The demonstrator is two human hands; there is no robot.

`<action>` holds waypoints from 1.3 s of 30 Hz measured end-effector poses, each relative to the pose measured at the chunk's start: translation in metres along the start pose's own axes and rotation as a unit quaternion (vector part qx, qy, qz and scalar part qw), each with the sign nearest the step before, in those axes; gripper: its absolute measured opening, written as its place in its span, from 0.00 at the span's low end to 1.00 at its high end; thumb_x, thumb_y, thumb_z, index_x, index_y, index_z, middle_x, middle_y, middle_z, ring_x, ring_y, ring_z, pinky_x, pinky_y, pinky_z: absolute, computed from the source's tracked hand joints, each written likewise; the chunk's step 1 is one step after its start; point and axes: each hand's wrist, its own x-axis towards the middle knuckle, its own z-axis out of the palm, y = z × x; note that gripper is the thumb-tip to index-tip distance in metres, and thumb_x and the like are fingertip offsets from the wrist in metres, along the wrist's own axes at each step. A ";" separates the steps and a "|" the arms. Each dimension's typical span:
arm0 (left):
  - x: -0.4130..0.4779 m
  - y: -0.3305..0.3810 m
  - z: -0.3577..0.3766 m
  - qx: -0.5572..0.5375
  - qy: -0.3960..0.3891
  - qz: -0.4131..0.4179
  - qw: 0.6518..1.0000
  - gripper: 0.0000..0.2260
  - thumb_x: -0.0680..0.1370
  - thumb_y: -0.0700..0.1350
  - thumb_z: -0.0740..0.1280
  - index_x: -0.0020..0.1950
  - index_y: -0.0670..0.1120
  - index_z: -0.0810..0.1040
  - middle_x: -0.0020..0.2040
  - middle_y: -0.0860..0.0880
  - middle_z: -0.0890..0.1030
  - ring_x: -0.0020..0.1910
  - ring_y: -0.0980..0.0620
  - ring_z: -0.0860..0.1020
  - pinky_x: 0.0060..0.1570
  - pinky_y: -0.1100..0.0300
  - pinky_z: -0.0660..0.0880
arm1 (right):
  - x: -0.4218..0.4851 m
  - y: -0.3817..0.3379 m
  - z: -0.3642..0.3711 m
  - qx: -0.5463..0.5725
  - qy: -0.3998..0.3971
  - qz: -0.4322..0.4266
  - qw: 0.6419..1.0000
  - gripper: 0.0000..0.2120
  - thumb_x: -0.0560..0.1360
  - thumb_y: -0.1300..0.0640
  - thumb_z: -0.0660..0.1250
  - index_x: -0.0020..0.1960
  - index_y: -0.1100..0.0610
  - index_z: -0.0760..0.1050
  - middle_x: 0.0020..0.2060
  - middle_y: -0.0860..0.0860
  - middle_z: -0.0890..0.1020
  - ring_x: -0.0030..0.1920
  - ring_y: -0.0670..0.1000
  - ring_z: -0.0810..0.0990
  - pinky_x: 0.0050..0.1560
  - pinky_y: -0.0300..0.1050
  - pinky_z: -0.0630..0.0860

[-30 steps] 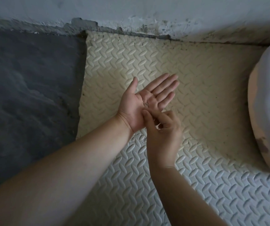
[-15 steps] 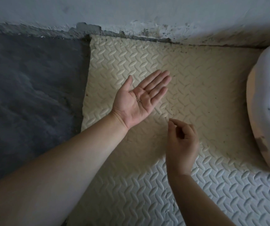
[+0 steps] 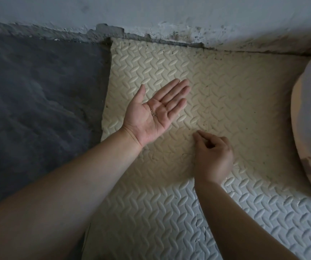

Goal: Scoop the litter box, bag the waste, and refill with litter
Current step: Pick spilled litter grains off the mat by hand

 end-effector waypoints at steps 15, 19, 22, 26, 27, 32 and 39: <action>0.002 -0.012 0.005 0.018 -0.003 0.009 1.000 0.36 0.80 0.63 0.43 0.70 0.34 0.67 0.72 0.40 0.68 0.72 0.45 0.64 0.72 0.51 0.60 | -0.025 -0.043 -0.005 0.097 -0.048 -0.207 0.972 0.06 0.74 0.52 0.68 0.46 0.53 0.81 0.34 0.45 0.75 0.38 0.48 0.72 0.42 0.50 0.74; 0.005 -0.022 0.010 0.028 -0.011 0.001 1.000 0.35 0.80 0.63 0.43 0.71 0.35 0.64 0.72 0.42 0.67 0.72 0.46 0.65 0.72 0.52 0.60 | -0.041 -0.061 0.000 0.136 -0.046 -0.173 0.974 0.04 0.74 0.53 0.69 0.45 0.52 0.81 0.33 0.42 0.72 0.37 0.49 0.72 0.39 0.49 0.74; 0.007 -0.026 0.014 0.053 -0.021 -0.004 0.998 0.35 0.80 0.63 0.42 0.72 0.36 0.63 0.73 0.42 0.65 0.73 0.47 0.64 0.72 0.53 0.61 | -0.039 -0.054 0.002 0.133 -0.059 -0.162 0.976 0.04 0.74 0.54 0.71 0.47 0.52 0.83 0.34 0.44 0.74 0.37 0.50 0.74 0.40 0.52 0.74; 0.008 -0.027 0.016 0.039 -0.030 -0.009 0.999 0.35 0.80 0.63 0.43 0.72 0.36 0.63 0.73 0.41 0.65 0.73 0.46 0.63 0.73 0.53 0.60 | -0.035 -0.046 -0.006 0.115 -0.054 -0.225 0.966 0.08 0.75 0.53 0.68 0.50 0.53 0.84 0.33 0.47 0.74 0.35 0.52 0.72 0.38 0.53 0.73; 0.009 -0.027 0.017 0.039 -0.029 -0.006 0.999 0.35 0.80 0.63 0.43 0.72 0.36 0.63 0.73 0.41 0.65 0.73 0.46 0.63 0.72 0.53 0.60 | -0.034 -0.045 -0.008 0.106 -0.052 -0.243 0.963 0.08 0.75 0.53 0.67 0.51 0.53 0.84 0.33 0.47 0.73 0.35 0.52 0.72 0.38 0.53 0.73; 0.011 -0.027 0.017 0.029 -0.023 0.002 0.999 0.35 0.80 0.63 0.42 0.71 0.35 0.64 0.72 0.41 0.66 0.72 0.46 0.65 0.71 0.53 0.62 | -0.038 -0.040 -0.011 0.092 -0.048 -0.266 0.958 0.11 0.77 0.55 0.65 0.58 0.52 0.81 0.33 0.46 0.72 0.35 0.50 0.71 0.38 0.52 0.73; 0.011 -0.024 0.013 0.004 -0.021 -0.013 1.000 0.36 0.80 0.62 0.43 0.71 0.34 0.64 0.72 0.41 0.66 0.72 0.45 0.64 0.71 0.51 0.60 | -0.027 -0.021 -0.021 0.109 -0.003 -0.164 0.980 0.10 0.75 0.56 0.70 0.56 0.52 0.81 0.38 0.46 0.74 0.40 0.48 0.75 0.43 0.51 0.77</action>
